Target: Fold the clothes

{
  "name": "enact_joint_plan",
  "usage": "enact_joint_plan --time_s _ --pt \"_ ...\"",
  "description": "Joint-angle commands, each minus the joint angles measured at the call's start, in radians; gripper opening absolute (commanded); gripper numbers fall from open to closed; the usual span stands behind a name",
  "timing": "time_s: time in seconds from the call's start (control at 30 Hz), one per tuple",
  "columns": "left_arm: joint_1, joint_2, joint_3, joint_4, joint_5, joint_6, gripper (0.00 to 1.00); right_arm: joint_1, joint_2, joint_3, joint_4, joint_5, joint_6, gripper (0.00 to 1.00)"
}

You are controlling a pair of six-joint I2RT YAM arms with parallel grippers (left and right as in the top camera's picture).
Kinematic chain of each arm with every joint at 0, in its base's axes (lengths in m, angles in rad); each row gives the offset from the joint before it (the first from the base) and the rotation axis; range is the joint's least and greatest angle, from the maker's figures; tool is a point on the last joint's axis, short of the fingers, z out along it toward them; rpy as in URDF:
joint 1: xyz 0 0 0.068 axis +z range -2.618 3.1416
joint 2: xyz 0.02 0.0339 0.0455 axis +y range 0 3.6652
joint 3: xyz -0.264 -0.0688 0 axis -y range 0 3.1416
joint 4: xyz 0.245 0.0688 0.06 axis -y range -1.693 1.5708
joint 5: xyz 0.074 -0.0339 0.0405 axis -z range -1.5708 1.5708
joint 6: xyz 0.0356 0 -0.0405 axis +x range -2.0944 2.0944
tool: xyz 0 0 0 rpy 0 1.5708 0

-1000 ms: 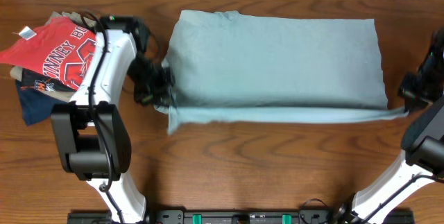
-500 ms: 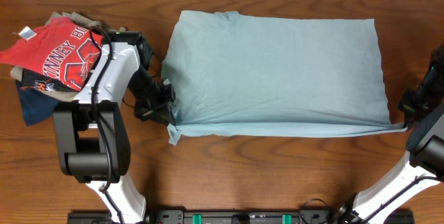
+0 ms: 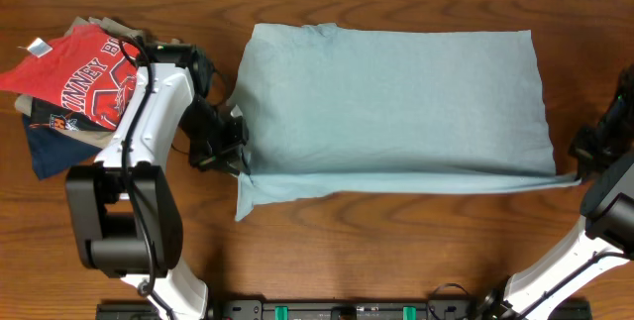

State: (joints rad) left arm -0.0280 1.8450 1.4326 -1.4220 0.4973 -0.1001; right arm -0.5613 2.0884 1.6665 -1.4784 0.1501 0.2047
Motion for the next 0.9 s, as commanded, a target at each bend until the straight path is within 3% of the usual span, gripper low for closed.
enact_joint_plan --time_s 0.0,0.27,0.43,0.8,0.87 --pt "0.004 -0.016 -0.004 0.068 0.032 0.005 0.06 0.008 -0.003 0.0 0.069 -0.097 -0.042 0.01" --pt "0.005 -0.015 -0.004 0.338 0.029 -0.195 0.06 0.018 -0.003 0.0 0.291 -0.291 -0.056 0.01" --pt "0.005 -0.015 -0.004 0.434 -0.057 -0.301 0.06 0.036 -0.003 0.0 0.335 -0.346 -0.058 0.01" --pt "0.004 0.004 -0.004 0.578 -0.066 -0.347 0.07 0.092 -0.003 0.0 0.397 -0.342 -0.063 0.01" --pt "0.004 0.013 -0.004 0.596 -0.07 -0.347 0.12 0.094 -0.003 0.0 0.429 -0.342 -0.059 0.06"
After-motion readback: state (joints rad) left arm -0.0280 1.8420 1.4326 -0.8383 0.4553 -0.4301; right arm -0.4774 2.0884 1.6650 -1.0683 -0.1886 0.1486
